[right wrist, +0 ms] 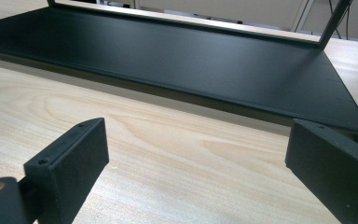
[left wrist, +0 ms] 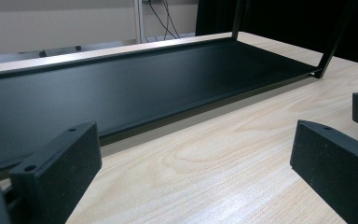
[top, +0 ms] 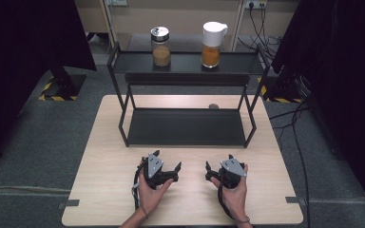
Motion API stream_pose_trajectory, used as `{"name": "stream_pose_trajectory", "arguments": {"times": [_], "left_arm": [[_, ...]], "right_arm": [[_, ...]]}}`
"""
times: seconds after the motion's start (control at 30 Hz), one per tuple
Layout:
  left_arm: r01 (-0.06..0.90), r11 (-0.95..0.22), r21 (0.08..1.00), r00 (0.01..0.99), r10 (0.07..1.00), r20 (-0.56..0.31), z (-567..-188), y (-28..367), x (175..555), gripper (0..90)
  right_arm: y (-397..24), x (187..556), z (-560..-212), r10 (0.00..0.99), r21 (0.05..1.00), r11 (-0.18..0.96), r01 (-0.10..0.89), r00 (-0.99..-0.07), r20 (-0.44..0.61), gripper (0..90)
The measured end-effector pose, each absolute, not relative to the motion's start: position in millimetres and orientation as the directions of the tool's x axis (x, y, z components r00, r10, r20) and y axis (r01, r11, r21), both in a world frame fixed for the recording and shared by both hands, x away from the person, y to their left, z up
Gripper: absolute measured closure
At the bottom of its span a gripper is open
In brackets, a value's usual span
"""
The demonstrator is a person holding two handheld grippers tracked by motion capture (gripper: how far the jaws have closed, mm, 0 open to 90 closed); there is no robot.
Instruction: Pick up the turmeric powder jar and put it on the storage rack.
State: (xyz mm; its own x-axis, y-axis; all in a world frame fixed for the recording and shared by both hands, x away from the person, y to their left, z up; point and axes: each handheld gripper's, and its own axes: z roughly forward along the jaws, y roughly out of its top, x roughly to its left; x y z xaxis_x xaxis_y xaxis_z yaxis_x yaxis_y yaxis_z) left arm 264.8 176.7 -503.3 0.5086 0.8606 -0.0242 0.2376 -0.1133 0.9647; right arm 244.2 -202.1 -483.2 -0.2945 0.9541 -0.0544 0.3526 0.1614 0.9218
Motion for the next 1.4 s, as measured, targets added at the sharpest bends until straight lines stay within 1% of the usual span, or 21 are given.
{"name": "stream_pose_trajectory", "arguments": {"times": [0.17, 0.47, 0.67, 1.4], "left_arm": [[0.24, -0.112, 0.964, 0.509, 0.86, -0.027, -503.2, 176.8, 264.7, 1.1], [0.238, -0.112, 0.965, 0.509, 0.86, -0.026, -503.4, 176.9, 263.9, 1.1], [0.238, -0.114, 0.965, 0.51, 0.86, -0.024, -503.4, 176.2, 263.9, 1.1], [0.242, -0.108, 0.964, 0.506, 0.862, -0.03, -503.2, 176.6, 264.1, 0.9]], "right_arm": [[-204.0, 244.0, -484.0, 0.954, 0.924, 0.151, 0.351, -0.295, -0.044, 5.8], [-202.5, 241.3, -485.7, 0.948, 0.927, 0.179, 0.33, -0.311, -0.072, 5.7], [-204.3, 240.9, -486.6, 0.951, 0.93, 0.161, 0.329, -0.304, -0.057, 5.6], [-201.7, 239.0, -487.6, 0.95, 0.932, 0.175, 0.319, -0.302, -0.075, 5.6]]}}
